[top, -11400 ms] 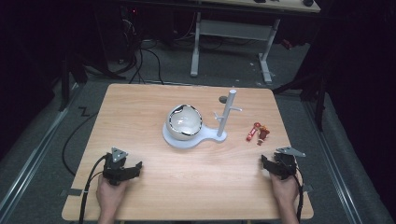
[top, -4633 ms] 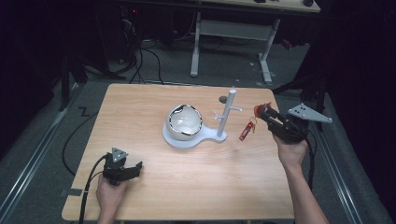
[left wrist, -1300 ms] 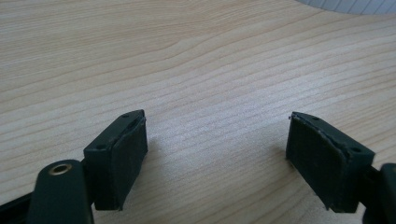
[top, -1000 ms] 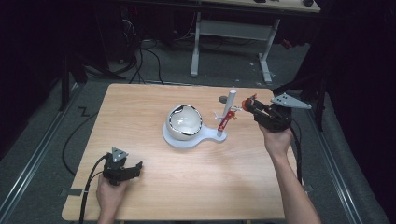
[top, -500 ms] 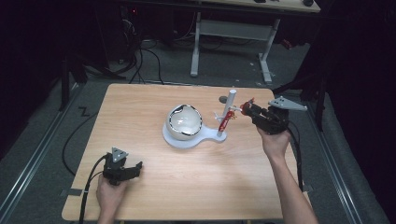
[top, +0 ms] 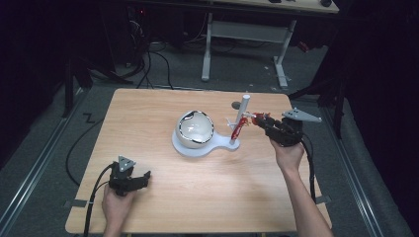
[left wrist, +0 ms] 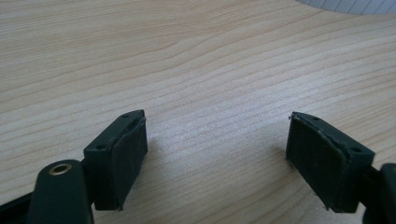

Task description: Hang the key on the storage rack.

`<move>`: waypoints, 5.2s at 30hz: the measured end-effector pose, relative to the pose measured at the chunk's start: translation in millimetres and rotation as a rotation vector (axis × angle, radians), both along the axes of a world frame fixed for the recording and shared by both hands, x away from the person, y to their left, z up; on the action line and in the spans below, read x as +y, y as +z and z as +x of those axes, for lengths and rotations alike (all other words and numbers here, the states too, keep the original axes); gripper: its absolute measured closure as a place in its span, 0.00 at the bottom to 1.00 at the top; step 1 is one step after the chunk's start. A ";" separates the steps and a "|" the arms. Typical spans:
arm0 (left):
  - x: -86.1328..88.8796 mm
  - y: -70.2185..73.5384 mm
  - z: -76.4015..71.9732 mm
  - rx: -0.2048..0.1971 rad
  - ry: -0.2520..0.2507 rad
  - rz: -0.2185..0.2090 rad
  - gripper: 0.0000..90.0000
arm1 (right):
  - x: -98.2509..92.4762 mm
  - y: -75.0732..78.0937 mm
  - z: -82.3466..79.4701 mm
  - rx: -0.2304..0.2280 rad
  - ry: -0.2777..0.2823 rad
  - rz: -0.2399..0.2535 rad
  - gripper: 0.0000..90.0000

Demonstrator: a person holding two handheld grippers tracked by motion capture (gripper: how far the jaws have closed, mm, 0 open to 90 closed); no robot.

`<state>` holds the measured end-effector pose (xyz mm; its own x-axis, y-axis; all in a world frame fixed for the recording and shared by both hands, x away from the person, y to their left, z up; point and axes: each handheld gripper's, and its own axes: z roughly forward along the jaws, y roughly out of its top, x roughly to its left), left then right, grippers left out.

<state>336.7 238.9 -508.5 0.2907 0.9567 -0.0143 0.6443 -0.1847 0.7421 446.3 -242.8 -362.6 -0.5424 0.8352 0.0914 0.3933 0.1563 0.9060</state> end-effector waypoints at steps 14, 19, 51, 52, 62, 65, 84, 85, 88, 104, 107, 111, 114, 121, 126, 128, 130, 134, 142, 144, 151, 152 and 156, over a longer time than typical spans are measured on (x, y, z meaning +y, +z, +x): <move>0.0 0.0 0.0 0.000 0.000 0.001 0.23 | -0.9 -26.6 -3.4 0.022 -0.007 -0.026 0.77; -0.1 0.0 0.0 0.000 0.000 0.001 0.23 | 1.8 -35.3 -3.8 0.033 -0.004 -0.042 0.77; 0.0 0.0 0.0 0.000 0.000 0.000 0.24 | 10.8 -59.9 1.7 0.078 -0.011 -0.080 0.66; 0.0 0.0 0.0 0.000 0.000 0.000 0.24 | 10.4 -59.6 1.6 0.079 -0.011 -0.080 0.64; 0.0 0.0 0.0 0.000 0.000 0.000 0.24 | -3.2 -54.2 -11.5 0.052 -0.032 -0.040 0.57; 0.0 0.0 0.0 0.000 0.000 0.000 0.24 | -8.0 -52.4 -18.4 0.043 -0.034 -0.043 0.57; 0.0 0.0 0.0 0.000 0.000 0.000 0.24 | -31.9 -70.8 -52.8 0.041 -0.064 -0.005 0.57; 0.0 0.0 0.0 0.000 0.000 0.000 0.24 | -33.2 -73.9 -54.7 0.044 -0.068 -0.007 0.57; -0.1 0.0 0.0 0.000 0.000 0.000 0.24 | -34.6 -76.3 -56.2 0.049 -0.071 -0.007 0.57; -0.1 0.0 0.0 0.000 0.000 0.001 0.24 | -37.9 -88.9 -62.6 0.064 -0.083 -0.010 0.57; -0.1 0.0 0.0 0.000 0.000 0.001 0.24 | -38.8 -92.0 -63.7 0.063 -0.086 -0.009 0.56; -0.1 0.0 0.0 0.000 0.000 0.001 0.24 | -40.2 -95.6 -64.6 0.065 -0.098 -0.012 0.55; -0.1 0.0 0.0 0.000 0.000 0.001 0.24 | -41.4 -97.9 -64.9 0.067 -0.104 -0.023 0.55; -0.1 0.0 0.0 0.000 0.000 0.001 0.24 | -44.6 -106.8 -66.3 0.093 -0.116 -0.027 0.55; -0.1 0.0 0.0 0.000 0.000 0.001 0.24 | -47.5 -113.0 -67.2 0.115 -0.128 -0.042 0.54; -0.1 0.0 0.0 0.000 0.000 0.001 0.24 | -48.6 -115.1 -66.7 0.121 -0.130 -0.049 0.54; -0.1 0.0 0.0 0.000 0.001 0.000 0.24 | -49.4 -118.5 -65.7 0.133 -0.134 -0.060 0.54; -0.1 0.0 0.0 0.000 0.001 0.001 0.24 | -50.7 -125.6 -62.6 0.157 -0.152 -0.086 0.53; -0.1 0.0 0.0 0.000 0.001 0.001 0.24 | -50.9 -132.8 -58.2 0.179 -0.169 -0.131 0.53; -0.1 0.0 0.0 0.000 0.001 0.001 0.24 | -50.0 -134.1 -57.4 0.187 -0.178 -0.136 0.53; -0.1 0.0 0.0 0.000 0.001 0.001 0.24 | -48.7 -137.2 -54.0 0.182 -0.177 -0.177 0.52; -0.1 0.0 0.0 0.000 0.001 0.001 0.24 | -47.5 -137.1 -54.5 0.192 -0.187 -0.175 0.52; -0.1 0.0 0.0 0.000 0.001 0.001 0.24 | -47.9 -137.5 -53.1 0.200 -0.189 -0.185 0.51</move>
